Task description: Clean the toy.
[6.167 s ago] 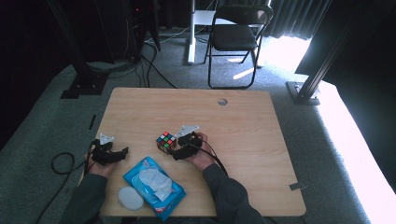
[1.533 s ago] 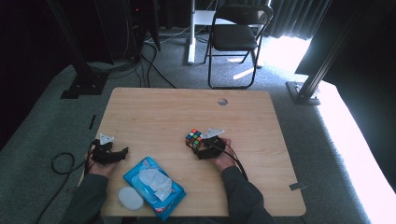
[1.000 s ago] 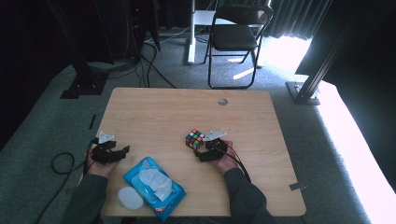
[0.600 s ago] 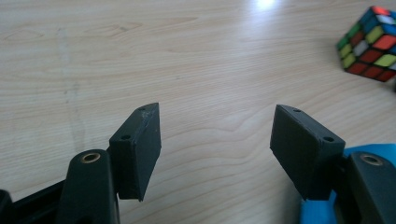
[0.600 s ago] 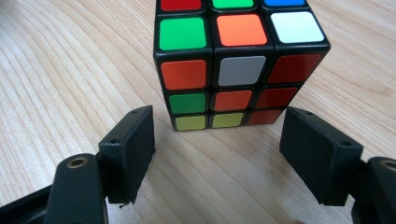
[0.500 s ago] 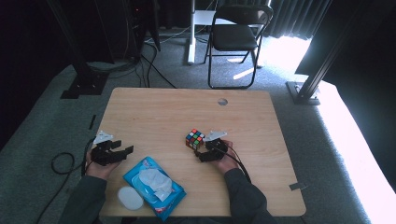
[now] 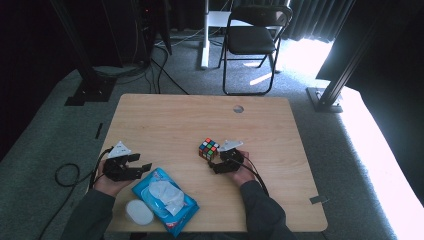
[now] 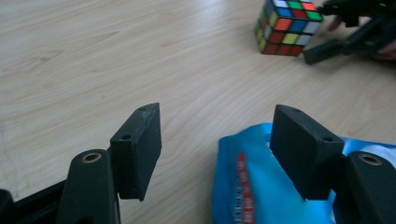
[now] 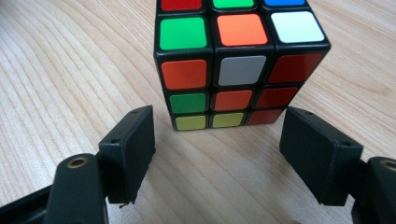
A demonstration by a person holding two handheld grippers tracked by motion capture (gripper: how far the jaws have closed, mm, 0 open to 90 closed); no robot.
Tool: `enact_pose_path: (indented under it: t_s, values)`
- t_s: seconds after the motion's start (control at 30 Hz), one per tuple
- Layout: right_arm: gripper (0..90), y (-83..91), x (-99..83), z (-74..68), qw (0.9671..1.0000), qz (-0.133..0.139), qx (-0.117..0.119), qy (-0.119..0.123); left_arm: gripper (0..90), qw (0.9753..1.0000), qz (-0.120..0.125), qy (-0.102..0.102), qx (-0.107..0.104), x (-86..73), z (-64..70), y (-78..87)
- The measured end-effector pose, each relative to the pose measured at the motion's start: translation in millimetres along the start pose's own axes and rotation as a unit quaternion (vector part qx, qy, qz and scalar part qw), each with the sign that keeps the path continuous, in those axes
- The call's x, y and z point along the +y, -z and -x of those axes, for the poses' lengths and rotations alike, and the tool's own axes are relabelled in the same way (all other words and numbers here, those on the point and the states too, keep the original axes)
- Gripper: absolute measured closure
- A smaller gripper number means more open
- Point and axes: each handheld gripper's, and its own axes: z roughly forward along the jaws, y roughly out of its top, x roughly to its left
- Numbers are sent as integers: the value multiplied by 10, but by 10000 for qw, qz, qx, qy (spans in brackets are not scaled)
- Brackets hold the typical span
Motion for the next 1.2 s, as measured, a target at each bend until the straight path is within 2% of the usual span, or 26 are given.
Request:
enact_pose_path:
  t_s: [0.2, 0.37, 0.6, 0.8, 0.93, 1.1, 1.13, 1.17, 1.2]
  values:
    - [264, 1, -1, -1, 10000, -1, -2, -4, 375, 9994, 54, -309, -159, 31, 123, 80]
    - [264, 0, -1, 0, 10000, 4, -2, -1, 401, 9971, 36, -631, -429, 30, 209, 136]
    - [264, 0, -1, 0, 10000, -1, 0, -7, 436, 9939, -5, -746, -818, 22, 273, 164]
    - [264, 0, 0, 1, 10000, 2, 0, -1, 513, 9877, -286, -858, -1271, -29, 303, 86]
    - [264, 0, -1, 1, 10000, 2, 0, -1, 515, 9825, -393, -939, -1559, -39, 347, 57]
    - [264, 0, -1, 0, 10000, 3, -1, -3, 514, 9791, -480, -1003, -1705, -50, 382, 14]
    - [264, 0, -1, 0, 10000, 3, -1, -3, 527, 9791, -480, -1003, -1705, -50, 382, 14]
    - [264, 0, -1, 0, 10000, 4, 0, -3, 527, 9772, -522, -1069, -1761, -51, 402, 2]
    - [263, 0, -1, 0, 10000, 3, 0, -4, 610, 9759, -554, -1148, -1769, -52, 417, 0]
